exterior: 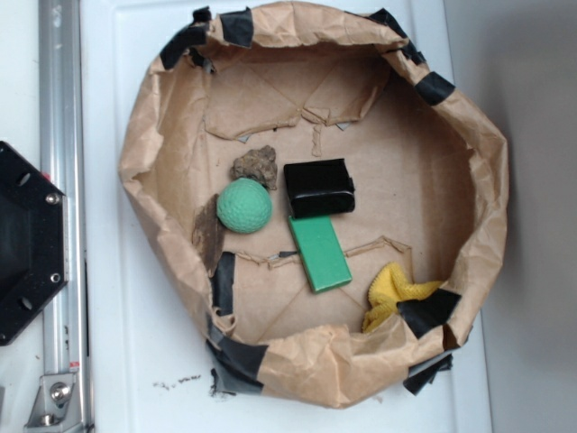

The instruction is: Grab the black box.

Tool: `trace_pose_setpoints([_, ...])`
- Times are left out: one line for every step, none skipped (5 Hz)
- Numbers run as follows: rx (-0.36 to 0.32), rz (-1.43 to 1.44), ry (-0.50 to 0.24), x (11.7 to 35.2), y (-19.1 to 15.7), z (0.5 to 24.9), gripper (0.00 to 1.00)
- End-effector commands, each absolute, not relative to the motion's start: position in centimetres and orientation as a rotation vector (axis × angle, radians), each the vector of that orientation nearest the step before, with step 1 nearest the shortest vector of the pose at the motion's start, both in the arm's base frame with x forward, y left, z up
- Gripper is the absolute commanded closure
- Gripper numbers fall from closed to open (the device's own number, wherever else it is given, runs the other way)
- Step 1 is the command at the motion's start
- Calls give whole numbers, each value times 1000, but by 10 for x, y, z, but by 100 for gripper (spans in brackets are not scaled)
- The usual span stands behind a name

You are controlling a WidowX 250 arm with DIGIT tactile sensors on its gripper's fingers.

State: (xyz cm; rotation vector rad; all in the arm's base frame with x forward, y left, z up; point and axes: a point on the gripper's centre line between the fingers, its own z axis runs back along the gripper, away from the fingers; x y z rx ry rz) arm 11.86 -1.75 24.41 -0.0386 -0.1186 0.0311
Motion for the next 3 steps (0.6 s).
trace_pose_setpoints([-39, 31, -119, 119, -17, 244, 0])
trace_pose_setpoints([12, -191, -185, 169, 11, 238, 0])
trace_pose_setpoints([111, -149, -121, 217, 47, 225, 0])
